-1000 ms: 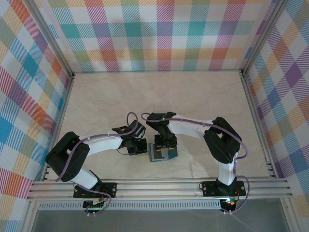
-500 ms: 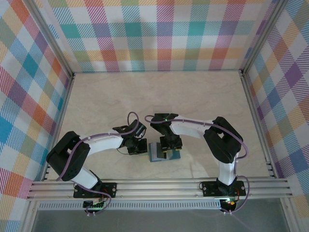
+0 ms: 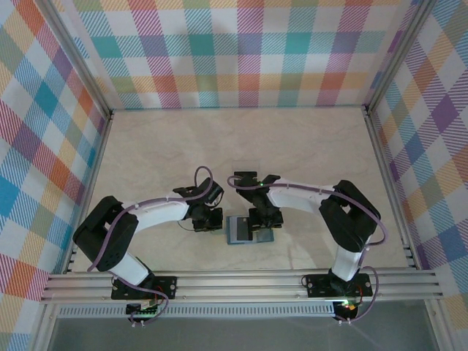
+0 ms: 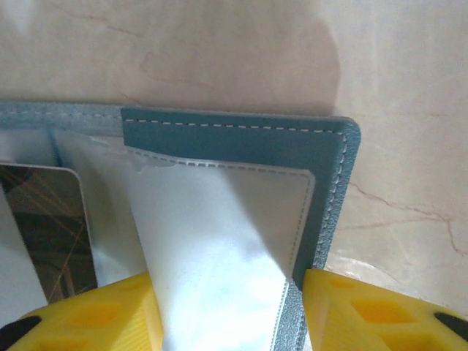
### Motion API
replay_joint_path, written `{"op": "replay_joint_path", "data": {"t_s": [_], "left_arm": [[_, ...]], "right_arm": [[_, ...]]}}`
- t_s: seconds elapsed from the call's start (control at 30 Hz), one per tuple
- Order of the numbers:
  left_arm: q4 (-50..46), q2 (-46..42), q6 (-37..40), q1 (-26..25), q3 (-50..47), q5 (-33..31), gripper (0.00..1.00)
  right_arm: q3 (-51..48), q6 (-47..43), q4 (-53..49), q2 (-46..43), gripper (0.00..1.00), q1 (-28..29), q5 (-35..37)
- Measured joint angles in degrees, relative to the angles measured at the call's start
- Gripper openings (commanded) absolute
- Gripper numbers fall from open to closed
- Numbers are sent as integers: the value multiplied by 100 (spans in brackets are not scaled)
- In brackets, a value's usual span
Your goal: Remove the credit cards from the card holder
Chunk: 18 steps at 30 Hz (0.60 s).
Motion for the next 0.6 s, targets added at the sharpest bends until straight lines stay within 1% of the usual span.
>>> {"op": "replay_joint_path", "data": {"t_s": [0.2, 0.33, 0.6], "left_arm": [[-286, -2, 79, -2, 337, -81, 9], [-428, -2, 111, -61, 579, -81, 9], [-459, 122, 90, -564, 1073, -70, 10]], "right_arm": [[-96, -2, -2, -396, 53, -52, 0], [-195, -15, 122, -553, 54, -79, -164], [-216, -13, 114, -695, 54, -83, -214]]}}
